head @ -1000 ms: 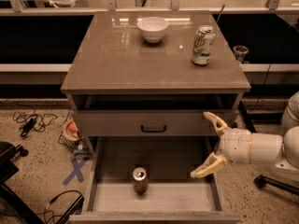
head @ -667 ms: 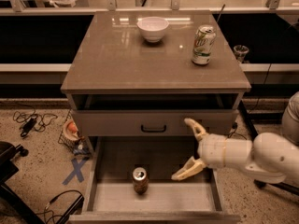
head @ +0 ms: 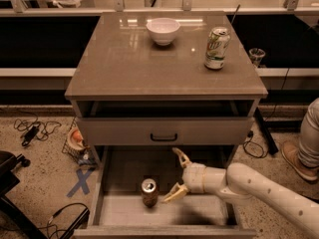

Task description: Pick orange can from middle drawer and place on counter

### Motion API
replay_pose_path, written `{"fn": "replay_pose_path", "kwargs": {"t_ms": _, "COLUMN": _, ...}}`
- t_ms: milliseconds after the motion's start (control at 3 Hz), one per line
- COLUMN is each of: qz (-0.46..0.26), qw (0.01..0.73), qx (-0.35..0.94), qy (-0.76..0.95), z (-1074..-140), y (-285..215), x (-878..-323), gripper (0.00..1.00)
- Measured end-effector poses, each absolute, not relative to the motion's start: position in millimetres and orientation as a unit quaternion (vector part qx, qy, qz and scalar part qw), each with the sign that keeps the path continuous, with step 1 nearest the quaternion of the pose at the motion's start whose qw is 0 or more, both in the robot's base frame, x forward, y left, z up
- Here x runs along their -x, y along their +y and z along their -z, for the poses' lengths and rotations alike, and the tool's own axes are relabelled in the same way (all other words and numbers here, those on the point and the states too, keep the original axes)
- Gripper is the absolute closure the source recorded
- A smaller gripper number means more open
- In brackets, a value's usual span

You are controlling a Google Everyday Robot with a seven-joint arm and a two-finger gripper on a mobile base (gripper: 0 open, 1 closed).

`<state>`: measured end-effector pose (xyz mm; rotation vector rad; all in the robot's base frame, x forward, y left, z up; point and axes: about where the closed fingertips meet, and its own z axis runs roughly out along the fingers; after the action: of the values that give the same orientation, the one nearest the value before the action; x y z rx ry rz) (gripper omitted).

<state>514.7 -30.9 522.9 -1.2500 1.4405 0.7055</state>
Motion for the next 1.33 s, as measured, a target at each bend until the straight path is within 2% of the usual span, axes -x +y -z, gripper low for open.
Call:
{"fn": "replay_pose_path", "kwargs": {"t_ms": 1000, "qz": -0.357, "qw": 0.481, "qx": 0.555, "qy": 0.577, "z": -439.1, "y": 28.1, "x": -503.5, "gripper": 0.0}}
{"fn": "replay_pose_path", "kwargs": {"t_ms": 1333, "qz": -0.377, "qw": 0.462, "qx": 0.568, "qy": 0.567, "z": -430.8, "y": 46.5, "x": -494.9, "gripper": 0.18}}
